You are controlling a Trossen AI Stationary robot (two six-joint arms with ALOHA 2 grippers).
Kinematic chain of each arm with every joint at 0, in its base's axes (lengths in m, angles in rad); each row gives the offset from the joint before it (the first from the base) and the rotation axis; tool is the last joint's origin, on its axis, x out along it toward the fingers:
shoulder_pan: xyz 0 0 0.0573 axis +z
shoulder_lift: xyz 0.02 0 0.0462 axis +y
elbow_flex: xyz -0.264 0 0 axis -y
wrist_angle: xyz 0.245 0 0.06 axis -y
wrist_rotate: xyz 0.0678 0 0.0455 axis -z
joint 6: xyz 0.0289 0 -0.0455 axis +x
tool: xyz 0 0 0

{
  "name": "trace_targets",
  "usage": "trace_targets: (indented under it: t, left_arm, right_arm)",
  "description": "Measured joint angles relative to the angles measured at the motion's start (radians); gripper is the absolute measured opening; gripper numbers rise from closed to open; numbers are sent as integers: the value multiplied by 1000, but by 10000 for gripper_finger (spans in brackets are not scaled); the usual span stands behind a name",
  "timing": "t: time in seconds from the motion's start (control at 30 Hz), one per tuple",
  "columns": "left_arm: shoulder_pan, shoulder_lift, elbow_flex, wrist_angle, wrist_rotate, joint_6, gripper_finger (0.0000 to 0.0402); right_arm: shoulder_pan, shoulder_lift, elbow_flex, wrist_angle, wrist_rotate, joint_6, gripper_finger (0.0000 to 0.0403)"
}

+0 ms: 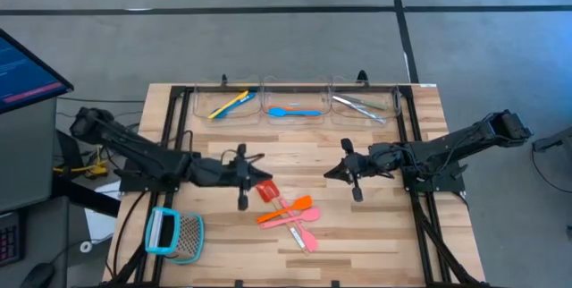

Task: Pick & Place Kitchen Items
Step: Put the orange spatula into the middle transparent bin

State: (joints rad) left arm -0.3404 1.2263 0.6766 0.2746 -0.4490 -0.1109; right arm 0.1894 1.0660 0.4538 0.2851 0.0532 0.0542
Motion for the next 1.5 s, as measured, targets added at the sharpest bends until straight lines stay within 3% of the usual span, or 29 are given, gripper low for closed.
trace_targets:
  t: [0.23,0.43,0.53,0.63,0.9,1.17,1.3,1.5]
  left_arm:
    - [-42,128,181,-15,-5,2,2]
    - [-41,293,393,-274,9,-24,1]
    - [-40,366,468,-394,13,-101,1]
    - [-40,416,520,-501,84,-211,1]
    - [-45,527,570,-551,205,-373,1]
    - [-27,557,577,-765,262,-534,1]
    - [-23,557,568,-773,325,-584,2]
    - [-55,568,571,-744,240,-613,1]
  right_arm:
    - [0,0,0,0,0,0,1]
    - [0,0,0,-1,0,-1,1]
    - [0,0,4,-21,0,-1,1]
    - [-2,-25,27,-99,3,-1,1]
    - [0,-107,45,-253,130,-1,1]
    - [0,-98,45,-311,132,23,1]
    - [-1,-96,44,-313,132,20,1]
    - [-2,-96,44,-308,132,18,1]
